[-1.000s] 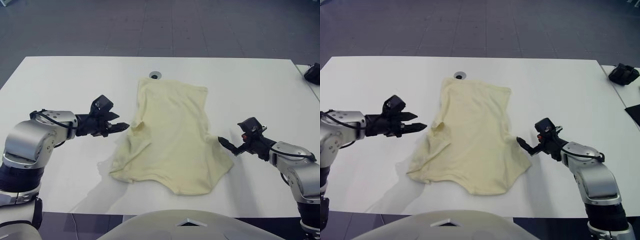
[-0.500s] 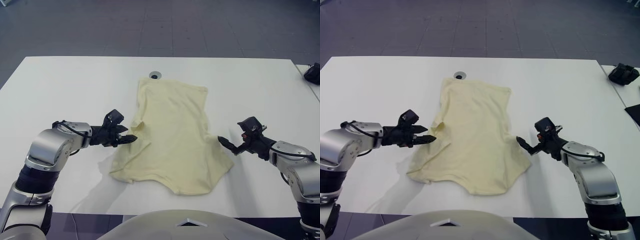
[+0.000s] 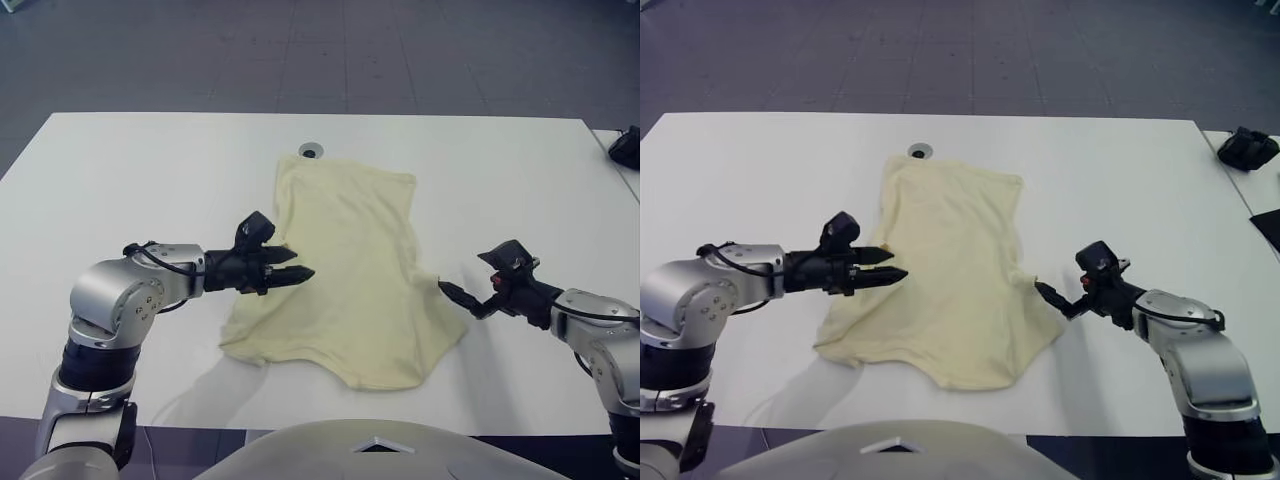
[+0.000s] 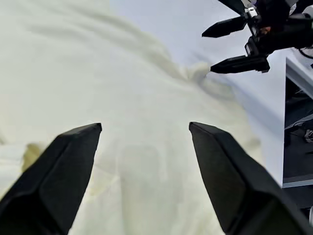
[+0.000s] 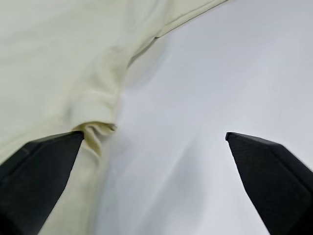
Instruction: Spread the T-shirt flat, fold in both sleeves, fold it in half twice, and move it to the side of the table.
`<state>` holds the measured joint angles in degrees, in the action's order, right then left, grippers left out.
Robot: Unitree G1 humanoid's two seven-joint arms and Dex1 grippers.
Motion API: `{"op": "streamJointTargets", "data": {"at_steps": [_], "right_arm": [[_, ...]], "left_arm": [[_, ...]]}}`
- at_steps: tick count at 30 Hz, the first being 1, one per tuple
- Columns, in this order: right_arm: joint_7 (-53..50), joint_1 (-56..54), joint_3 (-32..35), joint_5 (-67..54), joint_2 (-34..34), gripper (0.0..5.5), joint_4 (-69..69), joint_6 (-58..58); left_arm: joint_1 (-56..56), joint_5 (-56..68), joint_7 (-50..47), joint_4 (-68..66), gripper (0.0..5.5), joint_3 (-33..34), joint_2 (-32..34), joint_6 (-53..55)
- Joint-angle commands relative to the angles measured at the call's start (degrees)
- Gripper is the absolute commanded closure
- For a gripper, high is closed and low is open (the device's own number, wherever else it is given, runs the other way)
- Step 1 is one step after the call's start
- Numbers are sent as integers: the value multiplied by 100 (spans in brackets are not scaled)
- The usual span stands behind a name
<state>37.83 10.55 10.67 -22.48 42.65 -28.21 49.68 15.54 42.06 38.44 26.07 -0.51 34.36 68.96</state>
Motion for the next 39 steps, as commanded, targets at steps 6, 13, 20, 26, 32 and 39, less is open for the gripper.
{"op": "streamJointTargets", "data": {"at_steps": [6,13,20,26,32,39], "right_arm": [[951,1166,529,-940,602,31,-621,639],[1044,1113,91,-890,675,149,-482,484],[1022,962,-71,-773,742,260,-185,306],[1081,980,-81,-716,866,350,-99,217],[1128,1015,-138,-659,987,438,-29,138],[1091,818,-264,-380,1054,548,380,-118]], "left_arm": [[-210,299,-530,97,78,1221,191,247],[37,325,-745,51,10,1477,268,233],[-9,339,-883,86,10,1534,268,222],[-27,351,-962,100,10,1499,248,223],[-45,354,-1037,134,10,1449,219,226],[-174,301,-1093,178,10,1391,218,158]]}}
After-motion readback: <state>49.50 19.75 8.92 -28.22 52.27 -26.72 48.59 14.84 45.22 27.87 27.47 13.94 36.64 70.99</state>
